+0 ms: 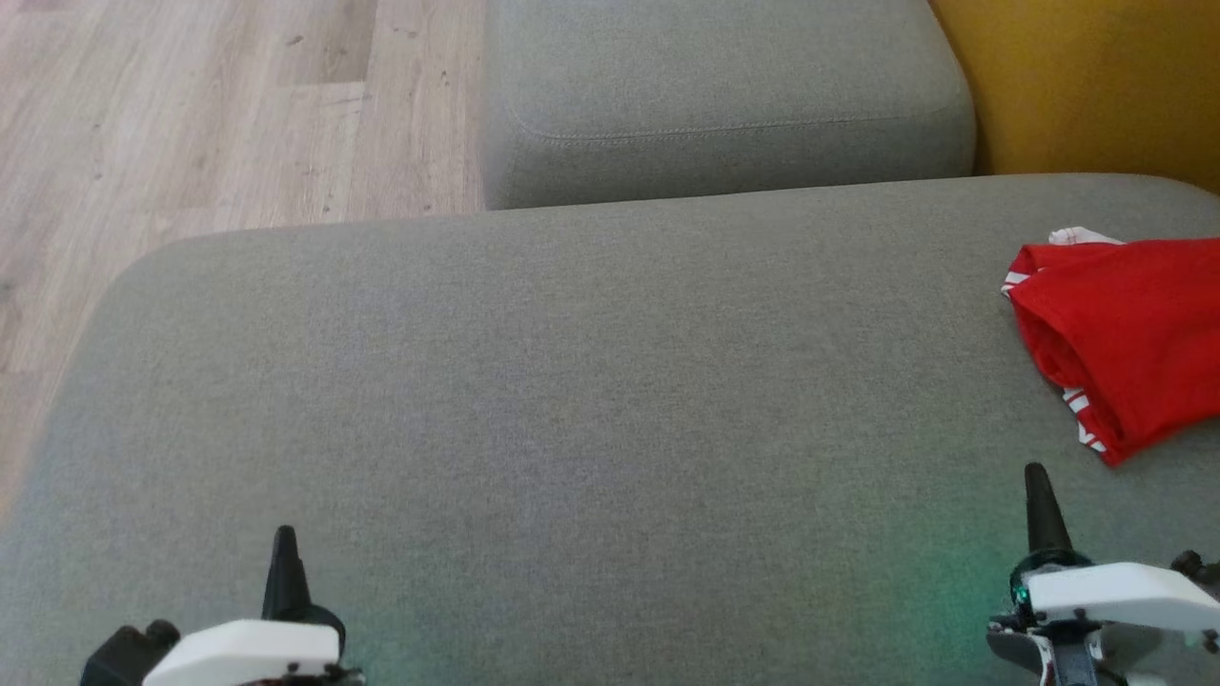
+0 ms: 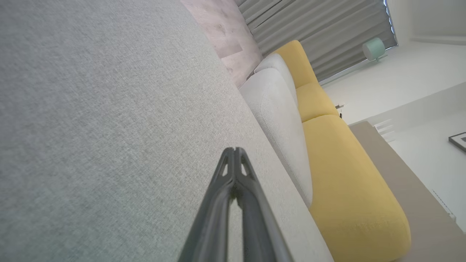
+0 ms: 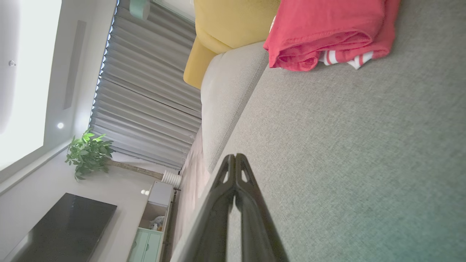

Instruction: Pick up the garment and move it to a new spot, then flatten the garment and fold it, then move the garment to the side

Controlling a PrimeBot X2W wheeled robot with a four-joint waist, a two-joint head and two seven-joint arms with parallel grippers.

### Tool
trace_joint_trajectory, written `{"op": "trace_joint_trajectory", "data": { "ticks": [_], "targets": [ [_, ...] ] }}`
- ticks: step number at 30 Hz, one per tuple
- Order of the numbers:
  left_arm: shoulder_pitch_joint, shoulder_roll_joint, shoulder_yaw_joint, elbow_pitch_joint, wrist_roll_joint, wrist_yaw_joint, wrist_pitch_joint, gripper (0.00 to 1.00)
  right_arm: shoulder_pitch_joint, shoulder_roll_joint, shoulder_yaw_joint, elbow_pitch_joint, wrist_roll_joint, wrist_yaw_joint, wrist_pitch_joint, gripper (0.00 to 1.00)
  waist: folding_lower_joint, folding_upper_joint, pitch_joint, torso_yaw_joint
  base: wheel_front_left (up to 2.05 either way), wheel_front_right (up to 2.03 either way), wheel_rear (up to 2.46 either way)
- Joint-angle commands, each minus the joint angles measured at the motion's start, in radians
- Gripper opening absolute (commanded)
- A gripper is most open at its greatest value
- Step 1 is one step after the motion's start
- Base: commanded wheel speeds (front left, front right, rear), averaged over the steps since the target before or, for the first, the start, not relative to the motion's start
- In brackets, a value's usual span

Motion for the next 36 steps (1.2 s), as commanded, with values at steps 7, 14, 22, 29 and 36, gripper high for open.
{"op": "trace_joint_trajectory", "data": {
  "ticks": [7, 14, 22, 29, 36],
  "targets": [
    [-0.080, 0.012, 0.056, -0.024, -0.097, -0.030, 0.026, 0.00, -0.069, -0.004, -0.003, -0.047, 0.099, 0.005, 0.023, 0.00, -0.0001, 0.0000, 0.010, -0.001, 0.00, 0.00, 0.00],
    [-0.096, 0.012, 0.078, -0.022, -0.178, -0.048, 0.047, 0.00, -0.082, -0.003, -0.015, -0.054, 0.180, 0.006, 0.043, 0.00, -0.0001, 0.0000, 0.021, -0.001, 0.00, 0.00, 0.00],
    [-0.114, 0.011, 0.102, -0.020, -0.270, -0.070, 0.071, 0.00, -0.097, -0.003, -0.028, -0.062, 0.272, 0.006, 0.066, 0.00, -0.0001, 0.0000, 0.032, -0.002, 0.00, 0.00, 0.00],
    [-0.133, 0.010, 0.127, -0.018, -0.362, -0.091, 0.095, 0.00, -0.112, -0.003, -0.040, -0.071, 0.365, 0.007, 0.089, 0.00, -0.0001, 0.0000, 0.043, -0.002, 0.00, 0.00, 0.00],
    [-0.149, 0.010, 0.149, -0.016, -0.442, -0.110, 0.116, 0.00, -0.125, -0.003, -0.052, -0.078, 0.445, 0.007, 0.109, 0.00, -0.0001, 0.0000, 0.054, -0.003, 0.00, 0.00, 0.00]
  ]
}}
